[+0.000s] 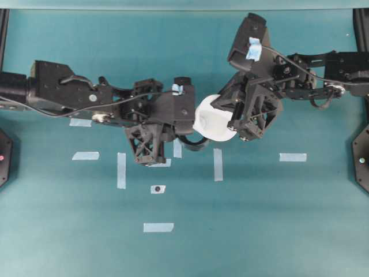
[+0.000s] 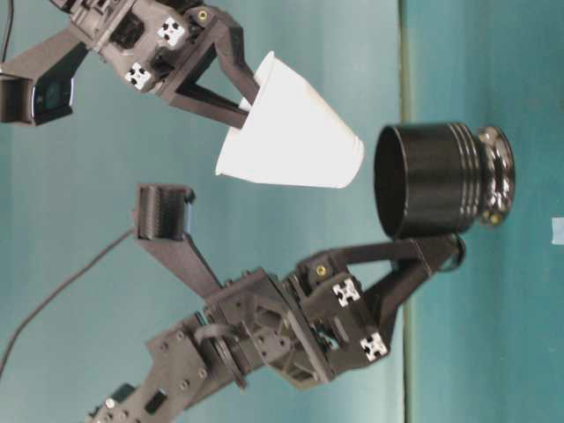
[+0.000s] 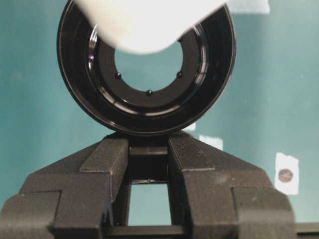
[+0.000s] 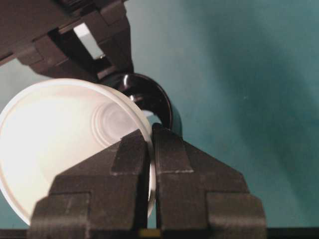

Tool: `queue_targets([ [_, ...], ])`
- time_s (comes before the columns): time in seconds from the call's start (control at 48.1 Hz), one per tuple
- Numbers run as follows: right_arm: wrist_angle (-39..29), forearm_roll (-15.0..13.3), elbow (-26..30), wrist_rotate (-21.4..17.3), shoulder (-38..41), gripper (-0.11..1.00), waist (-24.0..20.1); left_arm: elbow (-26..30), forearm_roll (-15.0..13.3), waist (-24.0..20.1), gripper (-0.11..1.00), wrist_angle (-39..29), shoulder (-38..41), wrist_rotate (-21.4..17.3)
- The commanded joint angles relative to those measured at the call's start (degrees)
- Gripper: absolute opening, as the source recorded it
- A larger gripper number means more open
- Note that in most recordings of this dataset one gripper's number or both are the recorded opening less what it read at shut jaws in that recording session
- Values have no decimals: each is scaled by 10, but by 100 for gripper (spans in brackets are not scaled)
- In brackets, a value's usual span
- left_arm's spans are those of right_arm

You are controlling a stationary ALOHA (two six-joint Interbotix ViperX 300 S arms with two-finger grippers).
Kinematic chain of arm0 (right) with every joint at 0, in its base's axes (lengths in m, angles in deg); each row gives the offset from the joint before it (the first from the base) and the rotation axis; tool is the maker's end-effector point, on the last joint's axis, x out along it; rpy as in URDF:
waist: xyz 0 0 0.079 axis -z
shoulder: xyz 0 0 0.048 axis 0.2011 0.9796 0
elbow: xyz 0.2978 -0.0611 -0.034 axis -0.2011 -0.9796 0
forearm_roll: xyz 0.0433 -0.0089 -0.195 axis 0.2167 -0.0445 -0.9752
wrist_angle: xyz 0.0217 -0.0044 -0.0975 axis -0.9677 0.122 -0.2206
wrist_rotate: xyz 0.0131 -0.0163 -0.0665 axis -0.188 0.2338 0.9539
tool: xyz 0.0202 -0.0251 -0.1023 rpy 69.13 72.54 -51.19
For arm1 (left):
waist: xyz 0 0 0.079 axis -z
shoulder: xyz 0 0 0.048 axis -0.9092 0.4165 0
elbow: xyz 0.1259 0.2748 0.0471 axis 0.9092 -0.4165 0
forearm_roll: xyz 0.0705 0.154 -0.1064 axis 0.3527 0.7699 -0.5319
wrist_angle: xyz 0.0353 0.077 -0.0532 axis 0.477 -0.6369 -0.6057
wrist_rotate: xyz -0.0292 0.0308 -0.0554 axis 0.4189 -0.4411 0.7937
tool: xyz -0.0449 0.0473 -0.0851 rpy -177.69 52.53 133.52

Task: Holding the cup holder with the left arm, the right arm places the cup into the cup holder.
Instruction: 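Bring the white cup with the right gripper toward the held holder, then insert the white cup into the black holder's opening with the right gripper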

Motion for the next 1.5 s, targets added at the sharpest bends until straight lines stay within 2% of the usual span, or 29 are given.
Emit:
queue_targets([
  [0.0,11,1,-2,-7,-33,4,0,25,1,1,22,-9,-6,-4],
  [0.457,44,1,-27,-14,-2,4,-1,58,1,2,22,-29,13,-7],
  [1.476,33,-1,4,-14,101,4,-4,65,1,4,22,-34,25,-7],
])
